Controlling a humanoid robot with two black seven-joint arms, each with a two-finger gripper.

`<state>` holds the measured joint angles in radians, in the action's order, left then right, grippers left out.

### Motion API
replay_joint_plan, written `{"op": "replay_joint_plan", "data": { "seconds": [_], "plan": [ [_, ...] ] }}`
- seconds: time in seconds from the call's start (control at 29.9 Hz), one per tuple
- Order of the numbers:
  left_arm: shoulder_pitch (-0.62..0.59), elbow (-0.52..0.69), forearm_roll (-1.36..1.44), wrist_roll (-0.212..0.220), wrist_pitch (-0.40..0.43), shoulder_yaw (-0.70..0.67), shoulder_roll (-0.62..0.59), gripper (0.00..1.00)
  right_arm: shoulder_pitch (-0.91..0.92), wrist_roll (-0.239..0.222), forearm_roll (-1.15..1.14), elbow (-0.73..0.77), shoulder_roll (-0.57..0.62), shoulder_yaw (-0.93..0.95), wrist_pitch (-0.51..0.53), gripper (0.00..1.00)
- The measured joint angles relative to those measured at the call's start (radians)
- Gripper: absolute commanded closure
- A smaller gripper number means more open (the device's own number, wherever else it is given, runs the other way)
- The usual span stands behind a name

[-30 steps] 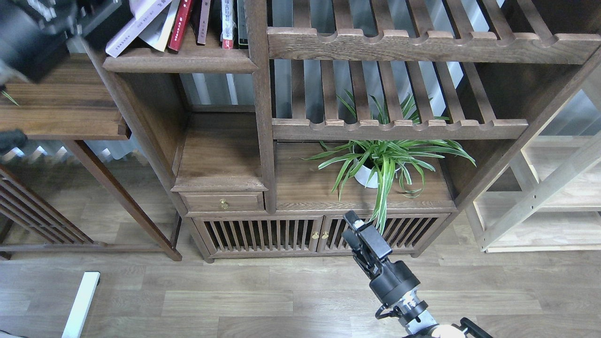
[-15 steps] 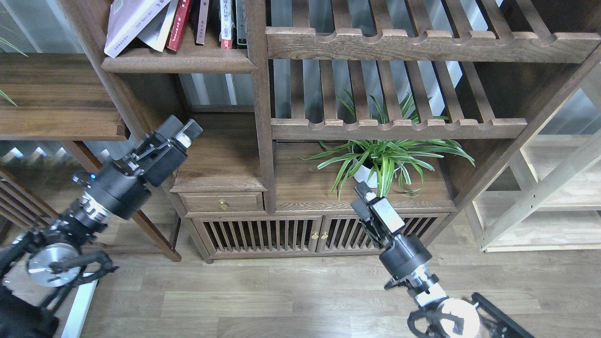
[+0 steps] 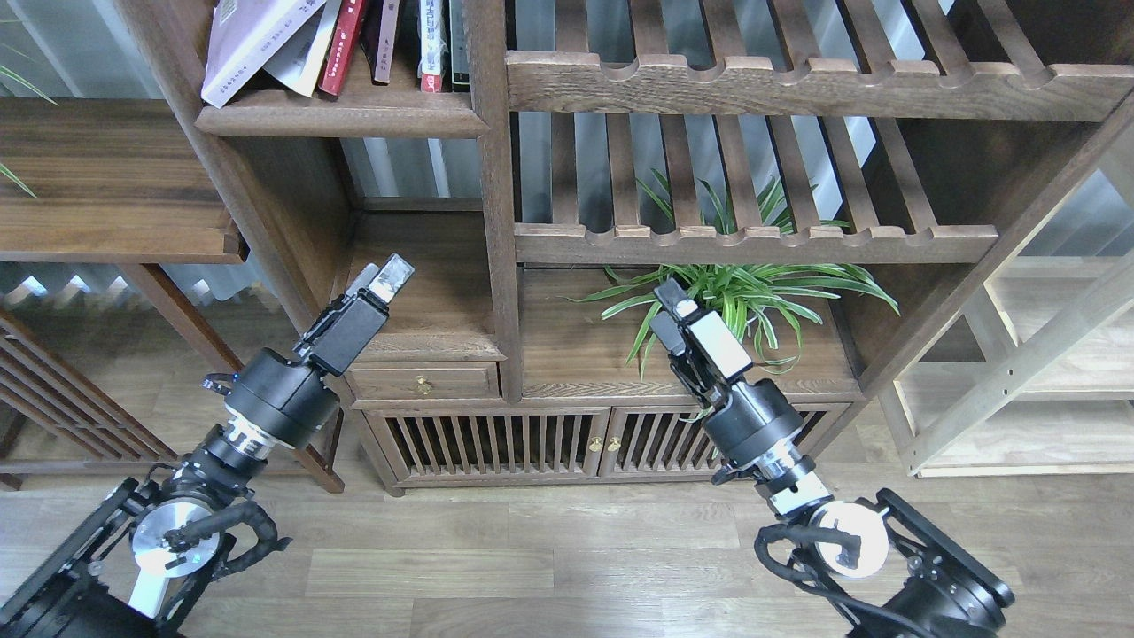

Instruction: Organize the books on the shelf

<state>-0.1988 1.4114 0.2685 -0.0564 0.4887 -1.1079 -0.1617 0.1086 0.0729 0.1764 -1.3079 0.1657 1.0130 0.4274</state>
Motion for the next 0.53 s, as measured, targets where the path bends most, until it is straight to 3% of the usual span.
{"op": "replay_joint_plan", "data": {
  "seconds": [0.53],
  "plan": [
    [0.037, -0.009, 0.0, 0.003, 0.0, -0.045, 0.013, 0.02, 0.034, -0.002, 0.0, 0.005, -0.005, -0.003, 0.014, 0.01]
  ]
}}
